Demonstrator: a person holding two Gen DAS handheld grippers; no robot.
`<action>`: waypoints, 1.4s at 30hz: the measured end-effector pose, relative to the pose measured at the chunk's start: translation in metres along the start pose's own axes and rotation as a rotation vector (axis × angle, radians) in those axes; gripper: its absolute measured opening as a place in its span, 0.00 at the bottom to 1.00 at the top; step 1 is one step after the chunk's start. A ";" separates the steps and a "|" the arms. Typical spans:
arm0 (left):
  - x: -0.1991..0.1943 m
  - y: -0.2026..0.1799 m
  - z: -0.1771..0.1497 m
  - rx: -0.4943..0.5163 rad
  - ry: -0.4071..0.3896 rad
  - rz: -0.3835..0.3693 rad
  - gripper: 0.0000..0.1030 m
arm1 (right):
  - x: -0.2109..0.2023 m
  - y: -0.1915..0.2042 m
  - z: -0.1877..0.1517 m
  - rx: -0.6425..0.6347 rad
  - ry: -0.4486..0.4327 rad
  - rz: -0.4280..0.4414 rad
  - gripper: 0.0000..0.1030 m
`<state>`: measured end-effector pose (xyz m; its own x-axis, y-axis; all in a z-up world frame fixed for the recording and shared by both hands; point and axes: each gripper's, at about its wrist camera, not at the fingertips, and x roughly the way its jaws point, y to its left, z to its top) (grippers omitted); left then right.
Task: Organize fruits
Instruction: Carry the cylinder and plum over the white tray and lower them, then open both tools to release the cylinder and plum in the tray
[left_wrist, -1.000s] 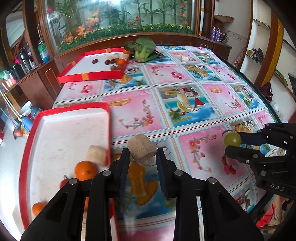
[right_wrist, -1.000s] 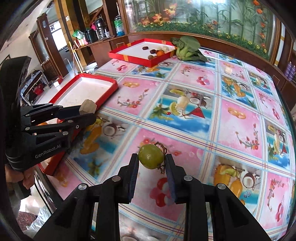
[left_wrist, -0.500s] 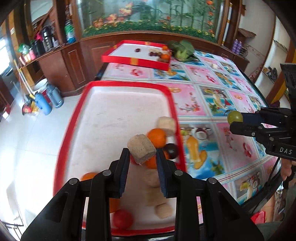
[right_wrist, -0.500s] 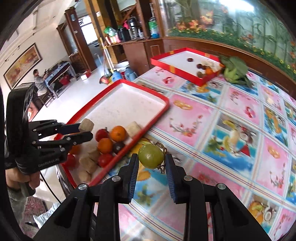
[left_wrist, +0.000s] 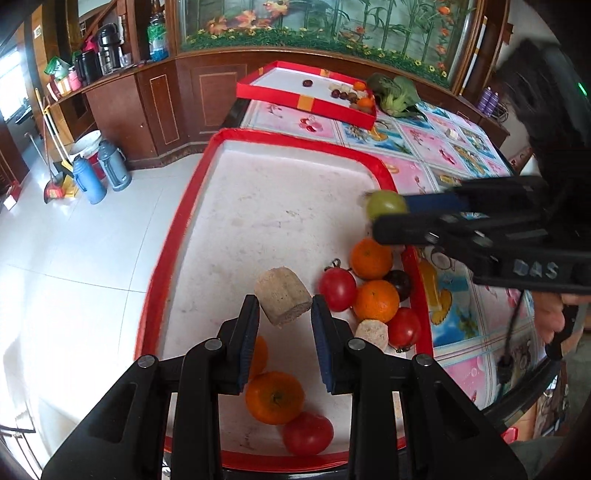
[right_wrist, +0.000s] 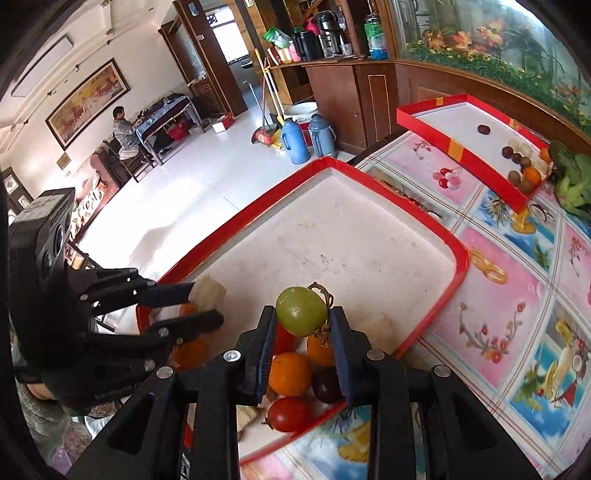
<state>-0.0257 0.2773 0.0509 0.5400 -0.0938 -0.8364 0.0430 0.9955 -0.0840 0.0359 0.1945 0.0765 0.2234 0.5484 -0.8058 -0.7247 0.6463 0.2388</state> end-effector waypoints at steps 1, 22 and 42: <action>0.002 -0.002 -0.001 0.007 0.005 -0.004 0.26 | 0.006 0.001 0.004 -0.004 0.010 -0.003 0.28; 0.016 -0.016 -0.016 0.044 0.078 -0.021 0.26 | 0.064 -0.001 0.000 -0.049 0.095 -0.077 0.31; -0.014 -0.040 -0.034 0.031 -0.042 0.050 0.66 | -0.049 0.004 -0.057 0.042 -0.048 -0.128 0.66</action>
<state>-0.0634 0.2384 0.0479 0.5770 -0.0443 -0.8155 0.0409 0.9988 -0.0253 -0.0150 0.1396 0.0858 0.3439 0.4844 -0.8044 -0.6604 0.7338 0.1595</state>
